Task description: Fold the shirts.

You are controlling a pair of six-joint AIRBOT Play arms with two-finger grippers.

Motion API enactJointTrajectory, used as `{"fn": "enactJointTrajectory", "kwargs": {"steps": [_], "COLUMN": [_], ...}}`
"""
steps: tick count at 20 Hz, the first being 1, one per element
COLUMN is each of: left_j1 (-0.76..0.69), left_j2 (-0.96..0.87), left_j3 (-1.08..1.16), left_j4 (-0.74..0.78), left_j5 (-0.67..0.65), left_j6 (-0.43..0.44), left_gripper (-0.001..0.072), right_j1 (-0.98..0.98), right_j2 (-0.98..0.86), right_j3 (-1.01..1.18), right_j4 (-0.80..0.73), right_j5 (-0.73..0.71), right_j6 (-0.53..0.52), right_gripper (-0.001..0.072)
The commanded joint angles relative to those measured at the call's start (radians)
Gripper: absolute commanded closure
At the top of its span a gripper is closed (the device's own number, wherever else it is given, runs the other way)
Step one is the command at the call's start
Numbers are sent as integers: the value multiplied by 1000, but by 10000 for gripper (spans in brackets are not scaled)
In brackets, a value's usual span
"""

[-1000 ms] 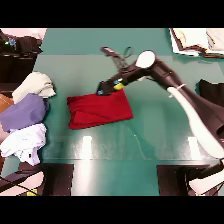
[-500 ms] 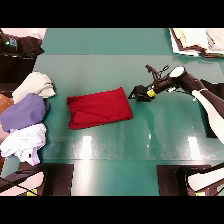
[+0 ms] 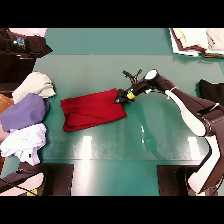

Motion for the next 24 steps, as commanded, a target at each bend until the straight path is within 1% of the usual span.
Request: {"fn": "enactJointTrajectory", "kwargs": {"steps": [1, 4, 8, 10, 14, 17, 20, 22, 24], "left_j1": [-72, -171, -267, -299, -340, -340, -340, -340, -340], "left_j2": [-1, -1, -1, -1, -1, -1, -1, -1, -1], "left_j3": [0, 0, 0, 0, 0, 0, 0, 0, 0], "left_j4": [-8, -7, -7, -7, -8, -17, -17, -18, -17], "left_j5": [7, 6, 35, 40, 58, 79, 95, 99, 99], "left_j6": [0, 1, 0, 0, 0, -1, -12, -12, -31], "left_gripper": [683, 683, 683, 682, 683, 682, 682, 682, 682], "right_j1": [-26, -172, -442, -590, -889, -1050, -1123, -1136, -1136], "right_j2": [-3, 89, 256, 326, 400, 406, 406, 406, 406], "right_j3": [87, 97, 97, 97, 97, 97, 97, 97, 113], "right_j4": [2, -13, -264, -343, -346, -334, -316, -274, -222], "right_j5": [9, 7, 10, 11, -1, -17, -63, -111, -137], "right_j6": [0, 17, 121, 146, 146, 144, 140, 133, 113], "right_gripper": [689, 689, 689, 689, 690, 690, 690, 690, 690]}}
